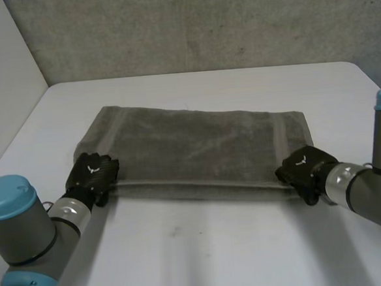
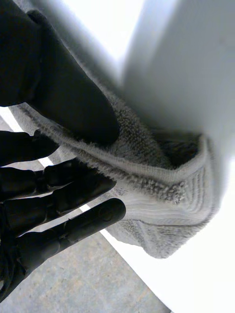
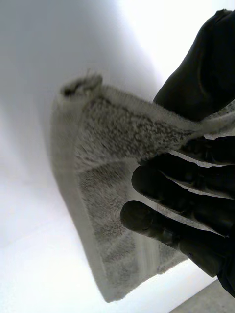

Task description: Fold the towel.

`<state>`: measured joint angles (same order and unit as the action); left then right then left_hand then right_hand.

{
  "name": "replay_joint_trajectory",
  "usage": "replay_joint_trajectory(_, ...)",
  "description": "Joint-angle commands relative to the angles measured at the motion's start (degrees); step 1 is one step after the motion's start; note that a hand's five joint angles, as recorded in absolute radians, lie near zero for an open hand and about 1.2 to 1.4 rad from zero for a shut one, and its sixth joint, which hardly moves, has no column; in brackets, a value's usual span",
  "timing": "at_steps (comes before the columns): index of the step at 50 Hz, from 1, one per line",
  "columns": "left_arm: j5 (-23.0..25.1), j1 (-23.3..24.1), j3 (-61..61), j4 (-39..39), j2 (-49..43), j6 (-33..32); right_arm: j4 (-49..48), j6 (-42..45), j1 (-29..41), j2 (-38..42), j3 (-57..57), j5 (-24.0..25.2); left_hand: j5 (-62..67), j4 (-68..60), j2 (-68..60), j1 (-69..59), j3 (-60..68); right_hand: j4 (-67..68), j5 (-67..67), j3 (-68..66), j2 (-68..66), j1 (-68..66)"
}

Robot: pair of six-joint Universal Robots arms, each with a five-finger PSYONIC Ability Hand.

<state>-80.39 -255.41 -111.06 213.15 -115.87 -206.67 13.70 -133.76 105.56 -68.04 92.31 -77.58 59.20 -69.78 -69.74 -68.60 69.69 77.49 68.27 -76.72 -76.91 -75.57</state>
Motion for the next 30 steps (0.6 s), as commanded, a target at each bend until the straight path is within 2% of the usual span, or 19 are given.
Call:
replay_joint_trajectory(1,0.1,-0.5,-0.6,1.2,2.3,-0.4,-1.1,-0.8,-2.5,-6.9,5.2,0.6,10.8,-10.2,-10.3,-11.4,10.3,2.5,1.7,-3.3,-3.1,-4.4)
replay_joint_trajectory(6,0.1,-1.6,0.3,4.8,1.5,-0.4,-6.4,-5.1,-3.8,-7.5,7.3,0.7,10.8,-10.2,-10.3,-11.4,10.3,2.5,1.7,-3.3,-3.1,-4.4)
replay_joint_trajectory(7,0.1,-1.5,0.7,6.3,1.1,-0.4,-6.4,-5.1,-3.8,-7.5,7.3,0.7,8.0,-7.4,-7.5,-8.6,7.5,2.5,1.7,-3.3,-3.1,-4.4)
replay_joint_trajectory(8,0.1,-1.6,1.0,7.5,0.1,-0.3,-8.1,-6.6,-5.0,-7.5,8.0,0.8,-0.7,1.3,1.2,0.1,-1.2,2.5,1.7,-3.3,-3.1,-4.4)
replay_joint_trajectory(9,0.1,-1.6,1.0,7.5,0.1,-0.3,-8.1,-6.6,-5.0,-7.5,8.0,0.8,-0.8,1.4,1.3,0.2,-1.3,2.5,1.7,-3.3,-3.1,-4.4)
replay_joint_trajectory(11,-0.1,-1.6,1.5,8.9,-2.1,-0.4,-10.7,-8.1,-7.8,-7.5,9.5,1.8,-13.9,14.4,14.4,13.3,-14.3,2.5,1.7,-3.3,-3.1,-4.4)
replay_joint_trajectory(16,0.0,-1.9,1.5,9.0,-3.3,-0.4,-11.9,-8.9,-10.0,-7.5,10.1,4.5,-19.9,20.5,20.5,19.3,-20.4,2.5,1.7,-3.3,-3.1,-4.4)
replay_joint_trajectory(20,-0.1,-2.2,1.2,8.9,-3.4,-0.5,-12.3,-9.1,-12.7,-7.5,10.9,6.5,-21.1,21.7,21.7,20.5,-21.6,2.5,1.7,-3.3,-3.1,-4.4)
replay_joint_trajectory(30,-0.1,-5.2,0.2,8.2,-2.4,-0.4,-13.9,-9.7,-14.2,-7.5,11.1,6.7,-21.5,22.1,22.0,20.9,-22.0,2.5,1.7,-3.3,-3.1,-4.4)
